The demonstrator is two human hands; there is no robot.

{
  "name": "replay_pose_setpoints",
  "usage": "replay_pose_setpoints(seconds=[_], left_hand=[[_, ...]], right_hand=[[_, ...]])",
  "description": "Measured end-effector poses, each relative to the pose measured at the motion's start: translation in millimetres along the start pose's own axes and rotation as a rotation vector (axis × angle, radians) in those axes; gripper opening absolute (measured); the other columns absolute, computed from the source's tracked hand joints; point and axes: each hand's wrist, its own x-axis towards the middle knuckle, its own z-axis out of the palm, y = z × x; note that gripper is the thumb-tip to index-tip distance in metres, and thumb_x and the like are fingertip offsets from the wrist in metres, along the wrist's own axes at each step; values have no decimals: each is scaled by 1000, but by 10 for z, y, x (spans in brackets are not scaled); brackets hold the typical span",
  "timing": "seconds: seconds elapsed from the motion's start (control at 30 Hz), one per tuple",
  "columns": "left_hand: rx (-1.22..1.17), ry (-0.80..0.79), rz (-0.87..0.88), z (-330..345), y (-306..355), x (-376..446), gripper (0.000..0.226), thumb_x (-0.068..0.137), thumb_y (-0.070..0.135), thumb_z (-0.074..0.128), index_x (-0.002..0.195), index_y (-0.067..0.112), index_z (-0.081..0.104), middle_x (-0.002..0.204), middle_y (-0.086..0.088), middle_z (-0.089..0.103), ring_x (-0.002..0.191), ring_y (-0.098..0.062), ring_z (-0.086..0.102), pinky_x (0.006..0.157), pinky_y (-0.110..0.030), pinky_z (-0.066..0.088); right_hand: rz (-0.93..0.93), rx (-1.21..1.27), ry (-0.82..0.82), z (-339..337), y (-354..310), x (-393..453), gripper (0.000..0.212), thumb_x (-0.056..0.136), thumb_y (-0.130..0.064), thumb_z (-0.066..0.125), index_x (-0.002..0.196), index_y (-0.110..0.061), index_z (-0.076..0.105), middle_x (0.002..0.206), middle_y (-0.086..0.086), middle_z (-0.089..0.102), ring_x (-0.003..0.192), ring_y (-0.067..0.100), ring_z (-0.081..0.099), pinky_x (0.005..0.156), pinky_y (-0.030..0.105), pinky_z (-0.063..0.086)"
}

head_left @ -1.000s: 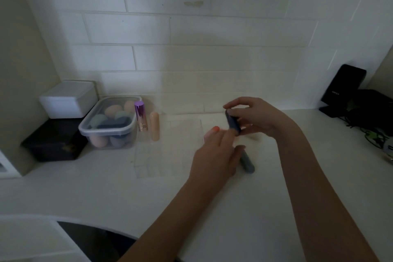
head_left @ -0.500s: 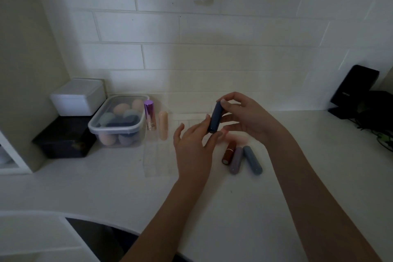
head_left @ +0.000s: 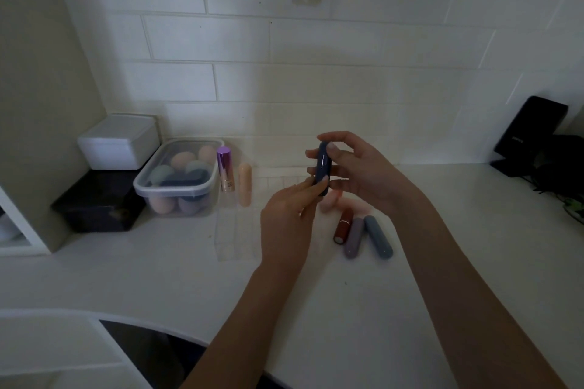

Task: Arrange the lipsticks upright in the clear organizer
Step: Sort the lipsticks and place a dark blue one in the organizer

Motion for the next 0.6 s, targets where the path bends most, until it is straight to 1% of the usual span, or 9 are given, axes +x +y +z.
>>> replay_pose_setpoints(seconds=[0.07, 0.1, 0.2, 0.33, 0.4, 0.47, 0.5, 0.57, 0.6], left_hand=[[-22, 38, -97, -17, 21, 10, 30, 87, 12, 63, 117, 13, 63, 99, -5, 72, 90, -16, 66, 86, -7, 39], [-47, 38, -127, -23, 24, 16, 31, 87, 11, 64, 118, 15, 62, 103, -2, 71, 94, -12, 64, 89, -7, 38], [6, 69, -70, -27, 1, 15, 25, 86, 18, 60, 109, 11, 66, 104, -2, 70, 95, -11, 62, 88, -20, 45], [25, 158, -96, -46, 16, 23, 17, 82, 2, 66, 98, 7, 67, 94, -3, 70, 88, -10, 60, 82, -15, 43], [41, 238, -72, -62, 35, 29, 16, 83, 1, 60, 97, 8, 62, 91, -3, 66, 85, -13, 59, 82, -23, 47], [63, 305, -28, -74, 60, 24, 14, 84, 7, 50, 96, 14, 54, 86, -1, 61, 83, -18, 58, 83, -43, 51], [69, 324, -39, -73, 69, 23, 14, 83, 10, 46, 95, 17, 50, 86, -1, 60, 86, -22, 59, 80, -50, 51], [77, 368, -123, -78, 76, 23, 15, 80, 13, 44, 93, 20, 47, 87, -6, 61, 93, -33, 59, 77, -52, 50], [85, 403, -177, -85, 59, 27, 16, 79, 10, 45, 92, 18, 49, 88, -7, 61, 94, -34, 59, 77, -52, 49]], right_hand=[[3, 87, -24, 9, 3, 4, 22, 100, -24, 44, 116, -11, 53, 118, 5, 70, 97, 30, 70, 89, 43, 53], [3, 130, -35, 15, -2, 7, 22, 100, -24, 43, 115, -11, 53, 119, 6, 69, 97, 29, 69, 90, 43, 53], [-29, 173, -15, 43, -15, 13, 23, 100, -23, 43, 116, -10, 52, 115, 6, 70, 98, 27, 70, 85, 40, 56], [-112, 151, 112, 176, 11, 65, 21, 97, -18, 49, 113, -6, 55, 102, 9, 69, 94, 24, 70, 72, 29, 59], [-196, 167, 195, 273, 32, 100, 13, 96, -13, 53, 107, -7, 55, 101, 16, 65, 96, 27, 68, 73, 29, 59], [-270, 154, 234, 395, 65, 120, 10, 94, -8, 55, 104, -7, 55, 100, 19, 64, 96, 26, 68, 74, 30, 59], [-290, 143, 234, 464, 86, 118, 10, 93, -6, 56, 103, -7, 55, 98, 17, 64, 91, 22, 69, 74, 29, 59], [-307, 127, 219, 591, 134, 108, 11, 92, -2, 57, 102, -6, 55, 96, 16, 63, 82, 15, 69, 71, 27, 60], [-312, 122, 212, 638, 158, 105, 12, 91, -1, 57, 102, -5, 54, 97, 17, 63, 80, 15, 69, 71, 27, 60]])
